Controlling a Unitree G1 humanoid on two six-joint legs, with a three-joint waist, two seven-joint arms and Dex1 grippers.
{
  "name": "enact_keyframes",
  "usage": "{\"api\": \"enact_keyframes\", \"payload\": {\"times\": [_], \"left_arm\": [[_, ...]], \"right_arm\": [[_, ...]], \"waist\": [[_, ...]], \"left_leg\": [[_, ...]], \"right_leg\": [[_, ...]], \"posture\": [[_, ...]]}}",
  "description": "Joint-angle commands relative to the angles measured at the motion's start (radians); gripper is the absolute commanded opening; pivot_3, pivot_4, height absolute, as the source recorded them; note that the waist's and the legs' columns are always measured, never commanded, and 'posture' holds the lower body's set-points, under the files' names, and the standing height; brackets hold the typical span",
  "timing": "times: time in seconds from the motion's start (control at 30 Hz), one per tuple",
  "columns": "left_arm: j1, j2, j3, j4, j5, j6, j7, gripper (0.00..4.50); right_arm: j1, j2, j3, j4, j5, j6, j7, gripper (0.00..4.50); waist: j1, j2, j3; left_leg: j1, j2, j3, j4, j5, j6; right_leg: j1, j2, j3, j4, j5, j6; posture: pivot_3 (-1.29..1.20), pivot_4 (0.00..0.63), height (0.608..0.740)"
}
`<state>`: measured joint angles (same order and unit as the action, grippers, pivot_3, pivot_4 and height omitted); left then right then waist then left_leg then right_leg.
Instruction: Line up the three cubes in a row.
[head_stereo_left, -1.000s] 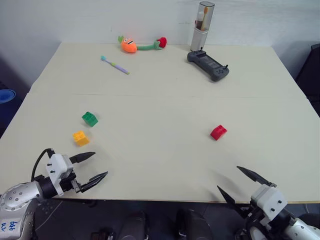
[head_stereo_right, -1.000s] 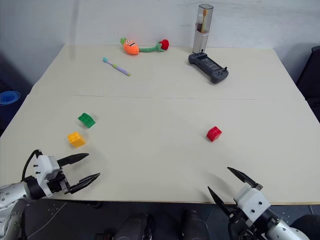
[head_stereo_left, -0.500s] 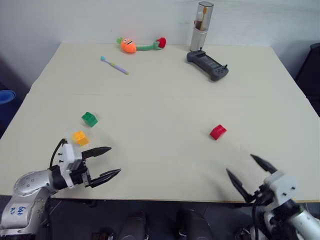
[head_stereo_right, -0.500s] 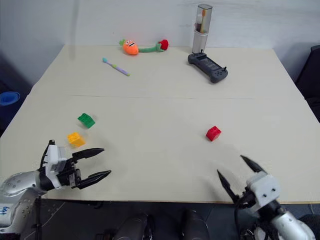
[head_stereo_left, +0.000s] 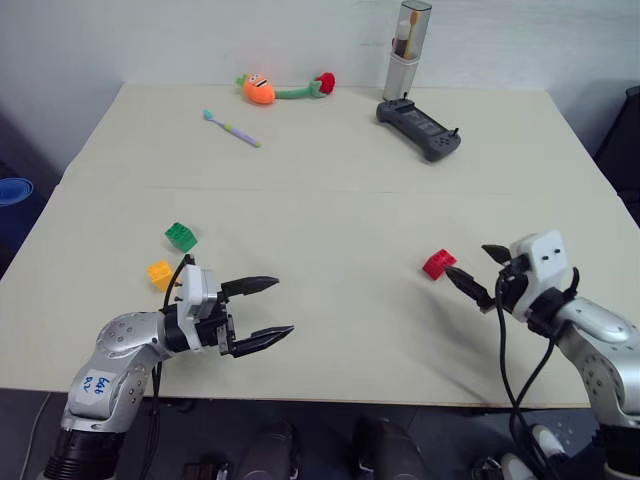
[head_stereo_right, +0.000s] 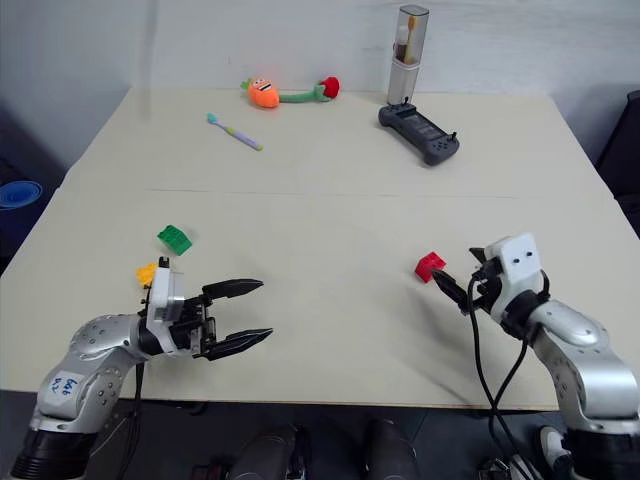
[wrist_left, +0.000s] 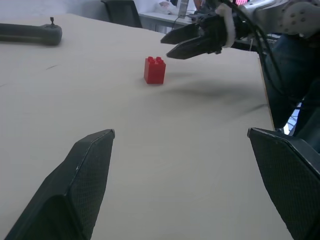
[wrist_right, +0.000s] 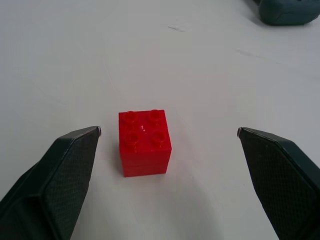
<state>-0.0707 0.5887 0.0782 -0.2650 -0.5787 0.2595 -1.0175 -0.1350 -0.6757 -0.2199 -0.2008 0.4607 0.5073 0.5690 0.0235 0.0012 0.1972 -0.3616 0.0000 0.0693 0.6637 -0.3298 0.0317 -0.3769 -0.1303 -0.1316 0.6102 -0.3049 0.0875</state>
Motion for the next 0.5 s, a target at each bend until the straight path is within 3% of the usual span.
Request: {"api": "enact_keyframes", "payload": {"times": [0.03,0.13,0.2,0.33,0.47,0.5], "left_arm": [[0.001,0.0,0.008,-0.02,0.007,-0.015,0.005,4.48],[0.0,0.001,0.01,-0.017,0.008,-0.017,0.005,4.48],[-0.002,0.002,0.012,-0.014,0.01,-0.018,0.006,4.5],[-0.006,0.003,0.021,-0.007,0.013,-0.021,0.013,4.5],[-0.001,0.013,0.033,0.002,0.014,-0.029,0.011,4.5],[0.0,0.015,0.036,0.004,0.015,-0.031,0.01,4.5]], "right_arm": [[-0.051,-0.01,0.027,0.056,-0.018,-0.009,0.047,4.5],[-0.095,-0.003,0.055,0.123,-0.031,-0.019,0.083,4.5],[-0.115,-0.001,0.071,0.159,-0.048,-0.042,0.106,4.11],[-0.144,-0.004,0.092,0.214,-0.085,-0.107,0.152,2.89],[-0.147,-0.029,0.127,0.21,-0.085,-0.257,0.335,1.51],[-0.144,-0.039,0.138,0.202,-0.092,-0.293,0.379,1.47]], "waist": [[0.0,0.0,0.0],[-0.002,0.0,0.0],[-0.001,0.0,0.0],[-0.001,0.0,0.0],[-0.001,0.0,0.0],[-0.001,0.0,0.0]], "left_leg": [[-0.001,0.0,0.0,0.0,0.0,0.0],[-0.003,0.0,0.0,0.001,0.001,0.001],[-0.004,-0.001,-0.001,0.002,0.001,0.002],[-0.006,-0.002,-0.002,0.002,0.001,0.003],[-0.006,-0.002,-0.002,0.002,0.001,0.003],[-0.006,-0.002,-0.002,0.002,0.001,0.003]], "right_leg": [[0.0,0.0,-0.001,0.0,0.0,0.0],[0.0,0.0,-0.001,0.0,0.001,0.002],[0.0,0.0,-0.001,0.0,0.002,0.003],[-0.001,-0.001,-0.002,0.0,0.002,0.003],[-0.001,0.0,-0.002,0.0,0.002,0.003],[-0.001,0.0,-0.003,0.0,0.002,0.003]], "posture": [[0.0,0.15,0.74],[0.0,0.15,0.74],[0.0,0.15,0.74],[0.0,0.15,0.74],[0.0,0.15,0.74],[0.0,0.15,0.74]]}}
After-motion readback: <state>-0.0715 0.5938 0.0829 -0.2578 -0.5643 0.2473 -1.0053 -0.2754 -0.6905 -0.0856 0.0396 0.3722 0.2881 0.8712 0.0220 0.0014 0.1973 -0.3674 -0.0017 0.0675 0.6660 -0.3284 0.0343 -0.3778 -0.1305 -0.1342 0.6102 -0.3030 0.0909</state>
